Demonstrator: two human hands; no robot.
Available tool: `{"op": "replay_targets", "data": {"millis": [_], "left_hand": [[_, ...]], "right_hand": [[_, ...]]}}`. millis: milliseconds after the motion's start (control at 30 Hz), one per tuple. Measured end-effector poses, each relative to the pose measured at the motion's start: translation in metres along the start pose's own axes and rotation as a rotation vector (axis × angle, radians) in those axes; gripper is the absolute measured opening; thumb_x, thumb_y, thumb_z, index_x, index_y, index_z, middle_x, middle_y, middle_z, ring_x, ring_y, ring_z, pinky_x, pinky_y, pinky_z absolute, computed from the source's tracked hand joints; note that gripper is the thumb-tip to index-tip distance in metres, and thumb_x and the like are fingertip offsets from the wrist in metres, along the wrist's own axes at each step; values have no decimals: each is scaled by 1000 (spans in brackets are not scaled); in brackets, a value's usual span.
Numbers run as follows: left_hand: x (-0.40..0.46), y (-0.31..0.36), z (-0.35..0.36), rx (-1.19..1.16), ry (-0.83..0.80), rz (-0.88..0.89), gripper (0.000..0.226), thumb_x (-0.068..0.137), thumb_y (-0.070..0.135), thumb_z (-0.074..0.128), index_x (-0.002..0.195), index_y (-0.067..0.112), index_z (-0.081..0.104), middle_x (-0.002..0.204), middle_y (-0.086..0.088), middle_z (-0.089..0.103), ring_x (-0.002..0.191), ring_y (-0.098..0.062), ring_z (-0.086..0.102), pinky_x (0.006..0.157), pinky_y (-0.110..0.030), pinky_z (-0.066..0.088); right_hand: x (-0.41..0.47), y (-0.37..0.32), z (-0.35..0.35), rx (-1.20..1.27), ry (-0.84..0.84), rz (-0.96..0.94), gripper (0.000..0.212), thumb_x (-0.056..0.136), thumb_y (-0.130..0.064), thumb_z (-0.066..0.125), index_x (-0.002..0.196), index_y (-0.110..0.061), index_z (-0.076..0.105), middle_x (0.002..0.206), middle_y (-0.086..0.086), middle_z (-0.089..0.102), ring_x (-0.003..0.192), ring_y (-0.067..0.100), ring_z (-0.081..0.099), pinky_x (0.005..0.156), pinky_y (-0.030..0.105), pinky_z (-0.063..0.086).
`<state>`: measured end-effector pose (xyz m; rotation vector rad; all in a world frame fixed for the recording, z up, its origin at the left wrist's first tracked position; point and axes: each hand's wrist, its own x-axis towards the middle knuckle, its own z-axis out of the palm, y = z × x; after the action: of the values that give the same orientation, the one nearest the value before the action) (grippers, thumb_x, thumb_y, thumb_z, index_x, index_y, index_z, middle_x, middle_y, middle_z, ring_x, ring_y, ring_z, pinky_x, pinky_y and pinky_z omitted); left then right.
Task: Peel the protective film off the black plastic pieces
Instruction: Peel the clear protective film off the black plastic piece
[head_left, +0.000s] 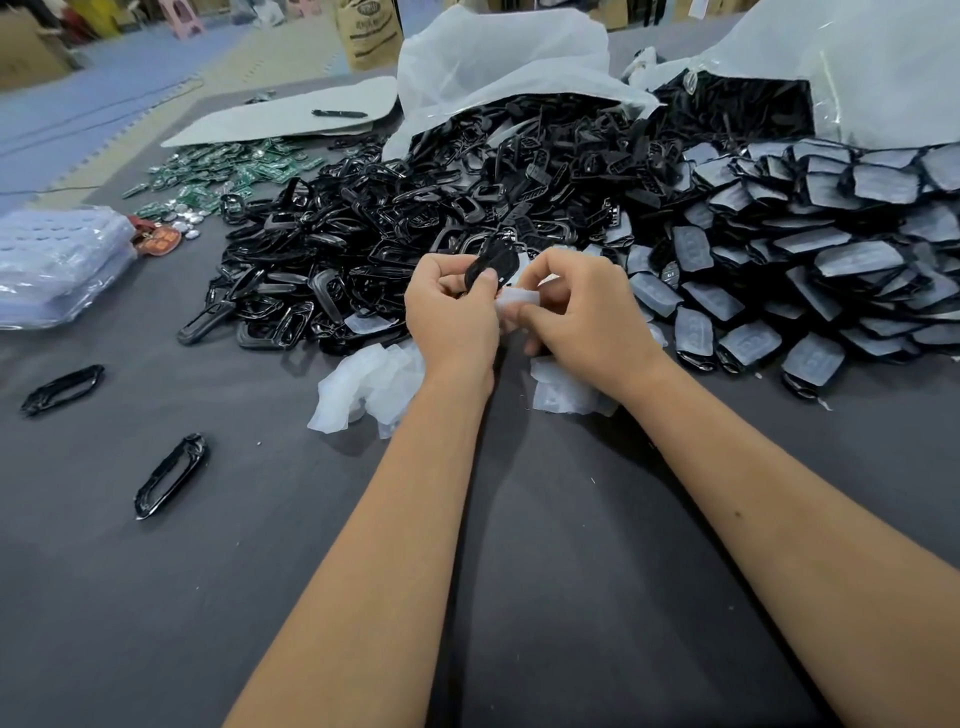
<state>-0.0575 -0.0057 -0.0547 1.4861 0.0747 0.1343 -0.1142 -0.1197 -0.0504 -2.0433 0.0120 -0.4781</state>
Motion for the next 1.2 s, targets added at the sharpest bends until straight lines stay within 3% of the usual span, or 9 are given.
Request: {"op": "replay_targets", "data": {"millis": [167,233,333,500,633,700,833,1033,1200], "left_hand": [[-2,-1,-1,208,-32,132,20,85,4,74,84,21,64,74,4,58,70,-17,55,72,-43,53],[-2,-1,-2,245,-15,167,17,85,2,74,85,17,64,70,5,61,63,-15,58,67,-38,53],[-1,-2,-4,257,-12,181,15,86,-2,70,87,12,65,72,-6,68,67,-26,72,71,-47,61],[0,1,-6,94,-29,84,18,91,-5,66,87,12,63,73,-9,65,62,-21,72,70,-53,64],[-1,6,-8,-28,-52,3,21,91,-9,64,87,12,63,71,1,61,57,-17,68,56,-32,58],[-2,9,-9,-73,-101,-18,21,91,-11,64,91,10,64,81,-6,62,55,-16,65,61,-32,57],[-4,11,-11,-87,-169,-20,25,90,-12,65,102,8,73,100,-15,65,55,-12,64,68,-27,57],[-2,13,-11,-138,-184,-73,26,90,-13,63,99,8,74,81,-8,69,54,-13,63,58,-22,54],[-3,15,-11,-166,-192,-82,24,91,-13,62,97,8,73,77,-6,69,52,-12,62,54,-19,52]], "right_hand": [[0,-4,-3,141,8,-31,23,103,-18,64,85,-6,71,72,10,74,64,28,72,66,43,63],[1,-3,-2,89,49,-40,23,103,-21,65,87,-10,77,79,5,73,72,22,70,74,37,60],[4,-1,-3,62,159,11,15,100,-26,70,99,-16,82,91,5,69,79,17,60,77,28,51],[7,1,-11,321,217,126,13,101,-10,65,110,-13,74,78,-1,74,66,5,60,59,23,48],[11,-1,-17,672,158,277,28,98,1,50,118,-12,64,83,10,76,64,15,59,50,25,43],[12,-4,-17,732,149,304,26,95,0,47,110,-11,64,84,13,77,62,18,60,50,25,42],[11,-4,-14,676,150,293,11,98,-3,52,100,-12,58,80,12,76,58,18,59,48,25,40],[11,-2,-15,581,205,249,20,98,8,48,96,-7,61,82,11,78,65,18,65,52,25,45],[11,-4,-13,554,244,186,29,107,0,43,102,-4,71,96,11,77,85,19,73,71,29,58]]}}
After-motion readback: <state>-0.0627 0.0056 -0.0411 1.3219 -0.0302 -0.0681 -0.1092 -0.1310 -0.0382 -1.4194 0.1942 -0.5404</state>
